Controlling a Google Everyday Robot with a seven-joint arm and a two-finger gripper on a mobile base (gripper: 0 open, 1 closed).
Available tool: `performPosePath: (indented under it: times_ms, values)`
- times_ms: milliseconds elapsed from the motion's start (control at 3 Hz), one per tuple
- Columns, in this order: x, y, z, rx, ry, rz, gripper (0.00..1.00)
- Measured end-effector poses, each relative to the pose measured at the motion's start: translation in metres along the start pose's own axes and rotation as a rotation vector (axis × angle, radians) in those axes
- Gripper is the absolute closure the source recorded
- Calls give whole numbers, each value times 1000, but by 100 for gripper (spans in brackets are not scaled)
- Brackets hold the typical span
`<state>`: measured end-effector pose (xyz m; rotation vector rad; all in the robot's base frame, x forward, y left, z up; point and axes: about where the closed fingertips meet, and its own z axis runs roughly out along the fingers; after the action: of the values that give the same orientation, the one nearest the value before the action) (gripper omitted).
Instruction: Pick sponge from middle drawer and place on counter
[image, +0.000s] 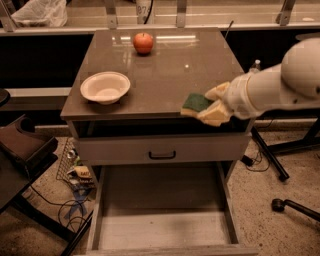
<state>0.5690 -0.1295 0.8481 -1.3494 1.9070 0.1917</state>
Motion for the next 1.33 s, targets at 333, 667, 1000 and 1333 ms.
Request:
performPosePath:
  times_ms: [333,667,1000,1333]
  values:
    - [-18,-43,-17,14,5,-4,100]
    - [-28,-84,-22,26,16,-5,100]
    - [-31,-122,-6,22,-3,-14,100]
    - [-23,-144,28,11,-58,-2,100]
